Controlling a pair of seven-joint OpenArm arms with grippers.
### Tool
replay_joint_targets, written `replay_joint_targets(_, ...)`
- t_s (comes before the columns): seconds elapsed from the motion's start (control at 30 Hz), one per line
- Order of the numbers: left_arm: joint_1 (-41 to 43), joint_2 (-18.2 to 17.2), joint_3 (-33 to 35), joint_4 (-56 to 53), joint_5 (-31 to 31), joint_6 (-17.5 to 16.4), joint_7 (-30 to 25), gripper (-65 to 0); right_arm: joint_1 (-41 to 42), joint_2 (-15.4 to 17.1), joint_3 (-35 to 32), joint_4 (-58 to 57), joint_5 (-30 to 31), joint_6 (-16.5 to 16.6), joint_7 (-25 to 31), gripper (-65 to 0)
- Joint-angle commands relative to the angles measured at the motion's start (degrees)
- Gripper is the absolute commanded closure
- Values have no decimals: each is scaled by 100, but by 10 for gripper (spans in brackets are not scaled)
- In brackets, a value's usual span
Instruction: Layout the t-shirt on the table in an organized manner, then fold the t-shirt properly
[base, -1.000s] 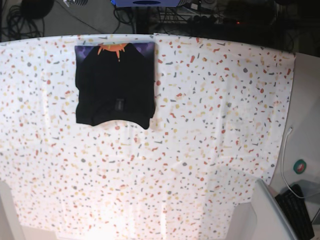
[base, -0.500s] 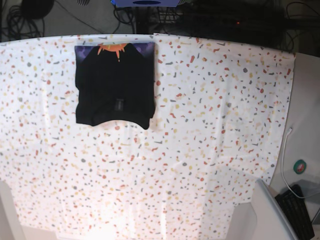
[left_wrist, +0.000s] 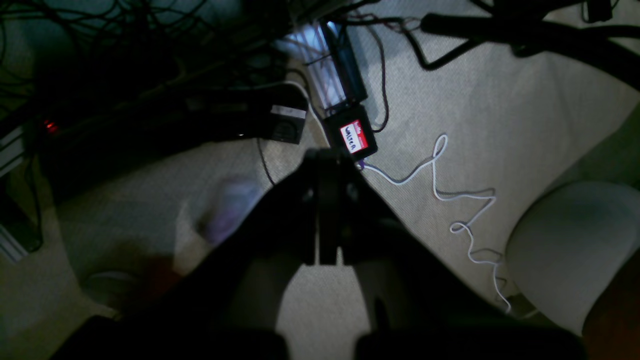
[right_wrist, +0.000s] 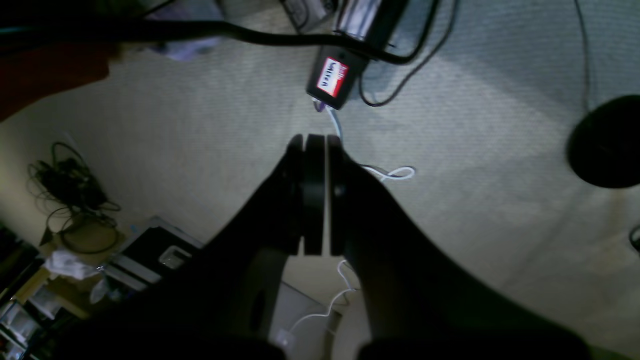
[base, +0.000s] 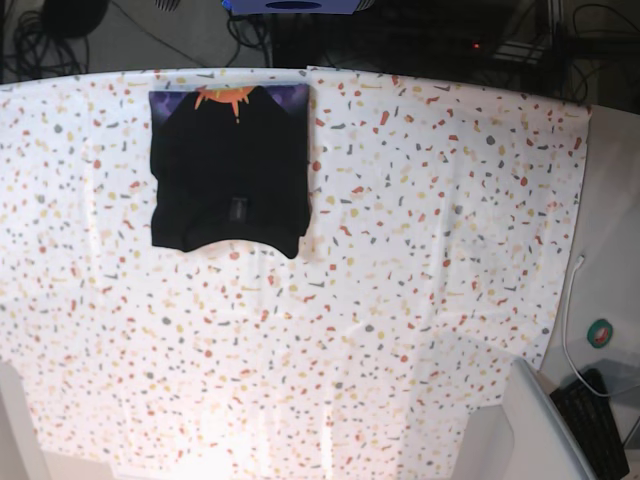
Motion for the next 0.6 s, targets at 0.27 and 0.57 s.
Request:
replay_joint_targets(0.27,-56,75,-10,2,18,-51,-50,0,129,79,9,13,-3,27,78,0)
replay_joint_targets(0.57,-65,303,-10,2,18,-51,-50,0,155,211,1,4,-21,27,394,0)
